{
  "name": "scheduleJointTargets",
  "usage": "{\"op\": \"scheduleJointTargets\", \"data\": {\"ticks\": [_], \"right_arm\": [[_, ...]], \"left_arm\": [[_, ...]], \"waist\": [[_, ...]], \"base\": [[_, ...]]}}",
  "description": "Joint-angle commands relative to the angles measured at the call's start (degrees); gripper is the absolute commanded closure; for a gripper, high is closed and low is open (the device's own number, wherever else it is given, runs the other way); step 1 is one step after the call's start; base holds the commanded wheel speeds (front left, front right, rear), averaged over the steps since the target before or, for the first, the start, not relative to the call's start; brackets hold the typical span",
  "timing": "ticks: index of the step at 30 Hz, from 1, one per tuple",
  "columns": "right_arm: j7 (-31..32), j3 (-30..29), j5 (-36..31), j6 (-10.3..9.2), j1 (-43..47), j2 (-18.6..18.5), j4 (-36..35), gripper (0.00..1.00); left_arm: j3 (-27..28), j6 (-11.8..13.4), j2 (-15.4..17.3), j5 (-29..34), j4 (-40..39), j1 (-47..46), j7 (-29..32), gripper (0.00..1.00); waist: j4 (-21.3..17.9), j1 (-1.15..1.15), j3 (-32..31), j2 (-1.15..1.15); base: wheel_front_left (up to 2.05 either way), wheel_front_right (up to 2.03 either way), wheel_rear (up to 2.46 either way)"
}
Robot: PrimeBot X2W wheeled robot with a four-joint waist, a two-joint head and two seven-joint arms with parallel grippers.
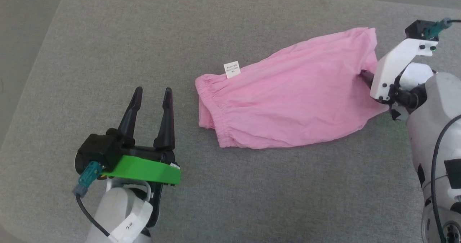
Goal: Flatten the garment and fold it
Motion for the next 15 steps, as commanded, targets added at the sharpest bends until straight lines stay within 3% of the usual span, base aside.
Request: {"op": "scheduleJointTargets", "data": {"ticks": [1, 2, 3, 4, 8, 15], "right_arm": [[1.52, -0.78, -0.29, -0.08, 0.36, 0.76, 1.33, 0.00], [2.66, -1.64, -0.03, -0.08, 0.20, 1.18, 1.74, 0.00], [3.62, -2.41, 0.38, -0.08, 0.08, 1.55, 2.11, 0.08], [4.69, -2.65, 0.24, -0.08, 0.00, 1.89, 2.44, 0.50], [6.21, -2.49, -1.12, -0.08, 0.30, 2.50, 2.10, 1.00], [4.48, -2.02, 1.12, -0.08, 1.59, 3.27, -0.55, 1.00]], "left_arm": [[-0.18, -0.37, -0.27, -0.06, -0.21, 0.53, -0.21, 0.00], [-0.36, -0.37, -0.27, -0.08, -0.21, 0.43, -0.21, 0.00], [-0.43, -0.37, -0.27, -0.10, -0.20, 0.38, -0.21, 0.00], [-0.48, -0.37, -0.27, -0.16, -0.20, 0.33, -0.21, 0.00], [-0.50, -0.38, -0.27, -0.30, 0.10, 0.42, -0.21, 0.00], [0.25, -0.38, -0.28, -0.20, 0.36, 0.95, -0.21, 0.00]], "waist": [[0.32, 0.00, 0.36, 0.00], [0.46, 0.00, 0.51, 0.00], [0.54, 0.00, 0.59, 0.00], [0.62, 0.00, 0.70, 0.00], [0.66, 0.00, 0.81, 0.00], [0.10, 0.00, -0.23, 0.00]], "base": [[0.00, 0.00, 0.00], [0.00, 0.00, 0.00], [0.00, 0.00, 0.00], [0.00, 0.00, 0.00], [0.00, 0.00, 0.00], [0.00, 0.00, 0.00]]}}
